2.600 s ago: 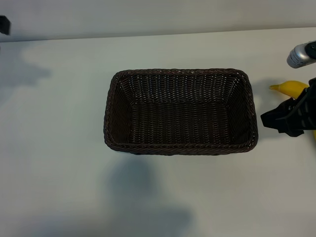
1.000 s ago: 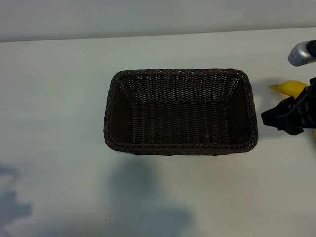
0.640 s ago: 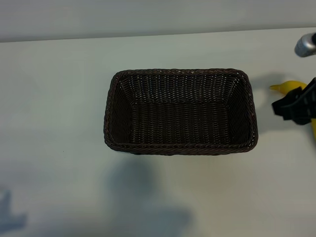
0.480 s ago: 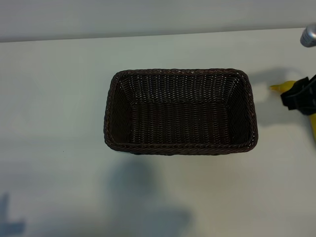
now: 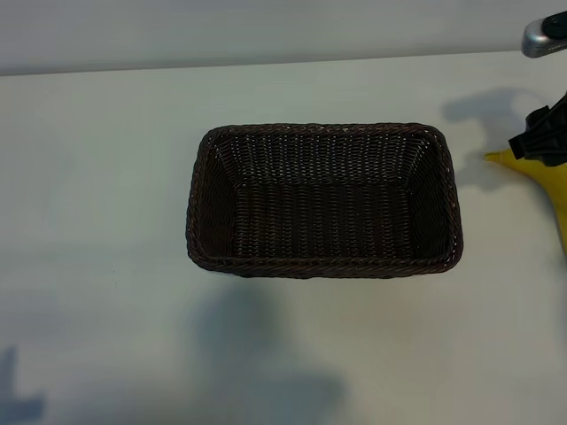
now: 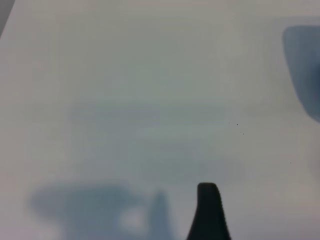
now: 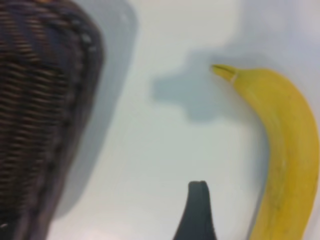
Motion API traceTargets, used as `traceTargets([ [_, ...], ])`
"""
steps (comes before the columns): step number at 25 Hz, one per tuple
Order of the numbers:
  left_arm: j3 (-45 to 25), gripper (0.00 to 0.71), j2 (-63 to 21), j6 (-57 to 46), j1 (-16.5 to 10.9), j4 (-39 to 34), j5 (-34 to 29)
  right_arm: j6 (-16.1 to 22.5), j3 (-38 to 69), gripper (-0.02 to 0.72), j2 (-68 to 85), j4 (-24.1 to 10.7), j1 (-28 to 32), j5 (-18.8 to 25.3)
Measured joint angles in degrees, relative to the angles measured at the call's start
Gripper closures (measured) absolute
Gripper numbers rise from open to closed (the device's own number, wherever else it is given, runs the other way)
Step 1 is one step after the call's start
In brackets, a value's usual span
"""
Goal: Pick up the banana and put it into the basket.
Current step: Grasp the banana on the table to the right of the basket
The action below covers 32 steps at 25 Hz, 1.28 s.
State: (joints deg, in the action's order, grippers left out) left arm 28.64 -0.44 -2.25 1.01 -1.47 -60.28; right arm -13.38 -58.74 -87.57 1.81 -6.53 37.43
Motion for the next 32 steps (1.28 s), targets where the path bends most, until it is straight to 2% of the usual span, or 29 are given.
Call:
traceTargets([
  [4,0.0,0.146,0.0,0.0,0.0,0.0,0.0,2.1,-1.6,0.098,-4.8,-2.3,0.4,-0.2],
  [9,0.0,0.146,0.0,0.0,0.0,0.0,0.0,2.2,-2.1,0.098,-9.0,-2.8,4.1,-0.7],
  [15,0.0,0.146,0.0,0.2,0.0,0.0,0.0,2.0,-2.1,0.098,-11.4,-1.1,9.1,-1.2],
  [19,0.0,0.146,0.0,0.2,0.0,0.0,0.0,0.6,-2.1,0.098,-11.6,0.3,9.2,-1.2],
  [32,0.0,0.146,0.0,0.2,0.0,0.0,0.0,0.1,-2.1,0.098,-18.8,1.6,9.2,-1.3],
])
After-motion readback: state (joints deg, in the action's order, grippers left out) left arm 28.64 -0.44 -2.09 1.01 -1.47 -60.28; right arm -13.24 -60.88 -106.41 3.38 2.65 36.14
